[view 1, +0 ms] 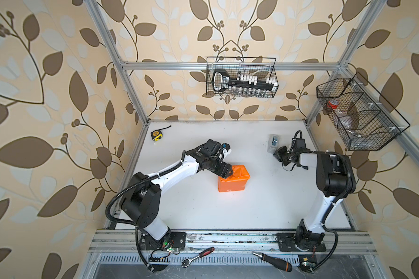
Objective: Wrap a gift box in wrapping paper
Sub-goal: Tear off the tape with the cutter.
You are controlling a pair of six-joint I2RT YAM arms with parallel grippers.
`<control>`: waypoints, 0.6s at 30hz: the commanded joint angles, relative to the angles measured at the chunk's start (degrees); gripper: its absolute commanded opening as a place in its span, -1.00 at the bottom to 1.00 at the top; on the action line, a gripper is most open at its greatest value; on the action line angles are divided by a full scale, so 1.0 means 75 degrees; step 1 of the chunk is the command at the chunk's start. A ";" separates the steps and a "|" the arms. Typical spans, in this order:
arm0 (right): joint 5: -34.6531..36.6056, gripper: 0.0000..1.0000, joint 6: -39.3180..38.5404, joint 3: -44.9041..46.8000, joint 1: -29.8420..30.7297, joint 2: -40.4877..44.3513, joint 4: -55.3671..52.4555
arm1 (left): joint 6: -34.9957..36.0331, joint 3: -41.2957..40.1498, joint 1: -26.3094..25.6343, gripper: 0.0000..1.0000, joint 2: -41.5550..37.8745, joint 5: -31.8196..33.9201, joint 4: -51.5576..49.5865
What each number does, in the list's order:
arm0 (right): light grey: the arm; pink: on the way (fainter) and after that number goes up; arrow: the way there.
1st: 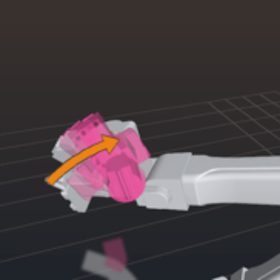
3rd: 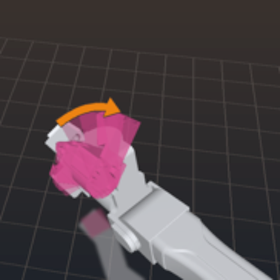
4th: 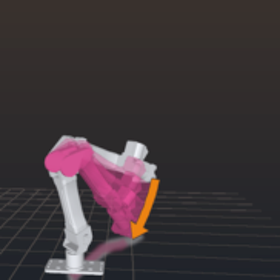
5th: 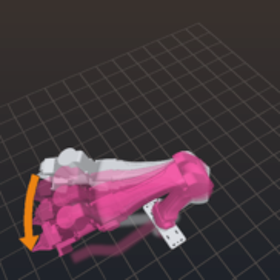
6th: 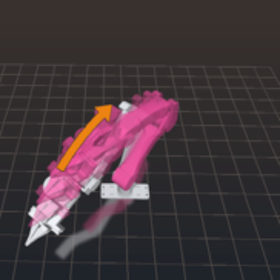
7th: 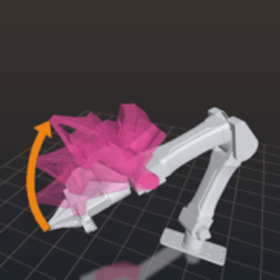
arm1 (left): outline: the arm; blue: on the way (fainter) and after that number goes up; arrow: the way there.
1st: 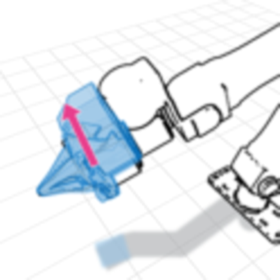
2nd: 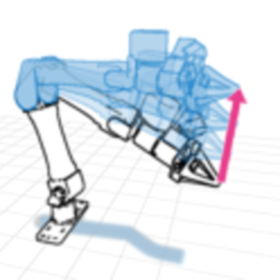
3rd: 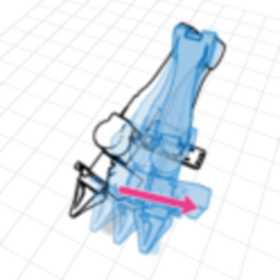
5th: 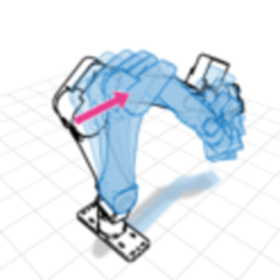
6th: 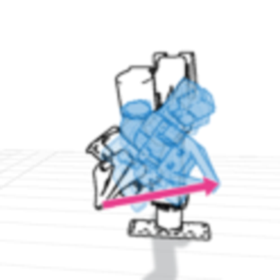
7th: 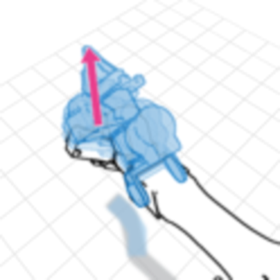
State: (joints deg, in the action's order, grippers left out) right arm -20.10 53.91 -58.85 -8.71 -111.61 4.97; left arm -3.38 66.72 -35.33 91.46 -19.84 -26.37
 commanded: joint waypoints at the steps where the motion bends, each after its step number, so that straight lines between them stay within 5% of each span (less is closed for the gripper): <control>1: 0.1322 -1.00 -0.0175 0.0273 -0.0429 -0.0366 -0.0758 | 0.0274 -0.0113 -0.0208 0.55 0.0357 0.0429 -0.0807; 18: 0.0387 -1.00 -0.0652 0.2082 -0.0871 0.1570 -0.0125 | 0.0261 -0.0154 -0.0262 0.55 0.0400 0.0477 -0.0786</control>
State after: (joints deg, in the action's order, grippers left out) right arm -16.71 50.52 -47.07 -15.51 -102.89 9.39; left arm -3.36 66.98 -35.88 91.57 -18.98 -26.44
